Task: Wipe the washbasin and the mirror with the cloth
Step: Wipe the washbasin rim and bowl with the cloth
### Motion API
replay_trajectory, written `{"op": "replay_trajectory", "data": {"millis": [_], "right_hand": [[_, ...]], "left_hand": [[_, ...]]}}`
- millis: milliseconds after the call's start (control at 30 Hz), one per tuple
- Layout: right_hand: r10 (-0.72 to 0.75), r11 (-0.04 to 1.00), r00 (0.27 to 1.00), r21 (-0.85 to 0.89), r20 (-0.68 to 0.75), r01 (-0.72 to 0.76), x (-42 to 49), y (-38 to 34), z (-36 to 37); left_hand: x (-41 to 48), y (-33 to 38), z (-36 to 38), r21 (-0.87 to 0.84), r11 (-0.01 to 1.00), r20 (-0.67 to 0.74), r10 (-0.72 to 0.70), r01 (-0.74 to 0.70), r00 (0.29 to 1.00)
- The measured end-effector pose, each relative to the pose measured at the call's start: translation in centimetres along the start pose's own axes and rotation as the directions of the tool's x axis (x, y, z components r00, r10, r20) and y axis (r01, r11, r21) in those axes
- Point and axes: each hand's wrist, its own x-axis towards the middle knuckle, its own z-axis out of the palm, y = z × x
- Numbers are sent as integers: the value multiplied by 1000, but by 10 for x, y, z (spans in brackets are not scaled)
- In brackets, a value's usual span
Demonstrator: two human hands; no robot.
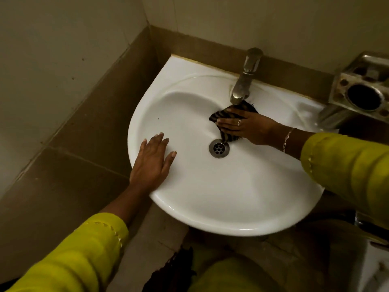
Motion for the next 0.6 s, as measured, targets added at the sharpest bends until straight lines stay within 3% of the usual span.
{"op": "replay_trajectory", "data": {"millis": [167, 267, 467, 600], "right_hand": [[23, 993, 999, 112, 22, -26, -24, -8, 2], [-25, 945, 997, 327, 67, 1, -42, -27, 19], [-110, 736, 900, 643, 421, -211, -73, -76, 7], [-309, 477, 859, 848, 409, -232, -85, -83, -24]], "left_hand": [[-1, 0, 1, 6, 1000, 2, -7, 7, 1000], [0, 0, 1, 12, 1000, 5, -13, 13, 1000], [0, 1, 0, 32, 999, 13, -5, 5, 1000], [0, 0, 2, 38, 999, 17, -8, 8, 1000]]}}
